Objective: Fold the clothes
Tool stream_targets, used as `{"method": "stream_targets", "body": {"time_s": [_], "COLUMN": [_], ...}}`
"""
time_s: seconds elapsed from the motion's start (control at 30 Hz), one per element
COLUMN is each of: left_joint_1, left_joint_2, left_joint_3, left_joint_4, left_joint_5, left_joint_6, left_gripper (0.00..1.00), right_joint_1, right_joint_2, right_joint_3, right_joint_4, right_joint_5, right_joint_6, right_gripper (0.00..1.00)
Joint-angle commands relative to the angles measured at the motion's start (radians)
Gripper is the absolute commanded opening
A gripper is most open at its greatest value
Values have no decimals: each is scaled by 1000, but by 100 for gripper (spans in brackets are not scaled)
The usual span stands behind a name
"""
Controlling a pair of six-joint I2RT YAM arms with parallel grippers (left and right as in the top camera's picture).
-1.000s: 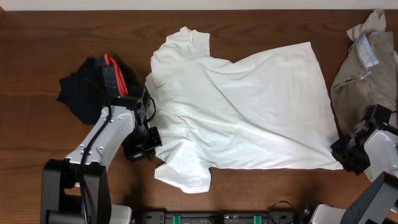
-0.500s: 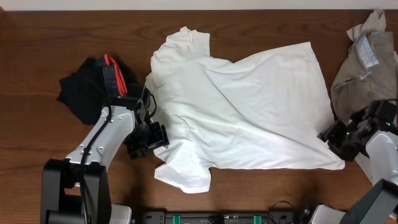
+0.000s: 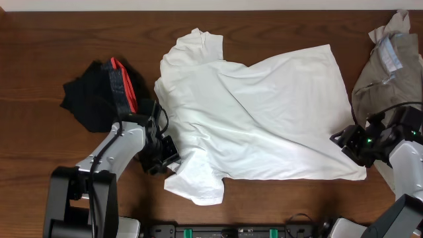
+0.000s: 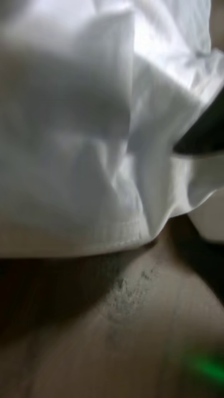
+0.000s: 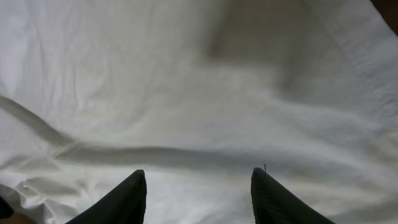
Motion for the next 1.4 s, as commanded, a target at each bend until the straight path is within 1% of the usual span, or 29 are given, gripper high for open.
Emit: {"method": "stream_targets", "body": {"time_s": [0.0,0.03,0.07,0.23,0.4,0.47,0.57,0.63,0.67,0.7,0.73,0.77,0.8,0.87,1.0,1.07,1.13,1.23,1.27,1.33,1.37], "left_joint_1": [-4,-4,-4,-4,-4,-4,-4,-4,-4,-4,-4,-4,-4,-4,-4,-4,-4,-4,-4,-4,-4], "left_joint_2": [-12,-12,-13,-13,-18,-32,-71,-110,-129,-146,-161,-169,-170,-153,-75,-30,10,44,50,53,53], "left_joint_3": [-43,-46,-46,-46,-46,-45,-37,-19,-10,-3,-2,-2,-2,-4,-5,-5,-5,-5,-5,-5,-5], "left_joint_4": [15,8,-5,-120,-228,-234,-206,-161,-138,-114,-77,-43,-11,46,128,155,174,191,191,185,177], "left_joint_5": [18,18,18,15,14,14,14,-21,-50,-75,-85,-91,-93,-104,-136,-142,-151,-171,-175,-179,-179], "left_joint_6": [-32,-32,-32,-31,-7,-5,-5,-2,-7,-19,-34,-46,-50,-76,-95,-95,-95,-94,-91,-80,-80], "left_gripper": [24,13,7,6,6,5,6,6,8,24,43,52,57,62,63,61,54,49,45,31,19], "right_joint_1": [-9,-9,-9,-9,-8,-5,18,36,45,54,64,74,84,104,146,166,181,192,195,195,195], "right_joint_2": [-12,-12,-12,-12,-12,-12,-12,-12,-12,-12,-12,-12,-12,-12,-12,-12,-12,-12,-12,-12,-12], "right_joint_3": [19,19,19,19,19,19,18,18,18,18,18,18,18,18,18,18,18,18,18,18,18], "right_joint_4": [-1,-1,-1,-13,-11,-4,8,21,29,39,52,61,69,80,89,95,103,111,113,116,120], "right_joint_5": [-21,-20,-21,-20,-21,-26,-32,-32,-32,-34,-37,-40,-40,-39,-39,-39,-39,-39,-39,-39,-39], "right_joint_6": [-22,-22,-22,-23,-64,-67,-68,-76,-75,-74,-74,-74,-74,-74,-74,-74,-74,-74,-74,-74,-74], "right_gripper": [52,52,52,52,52,49,48,52,55,56,58,59,61,63,63,63,63,62,62,61,61]}}
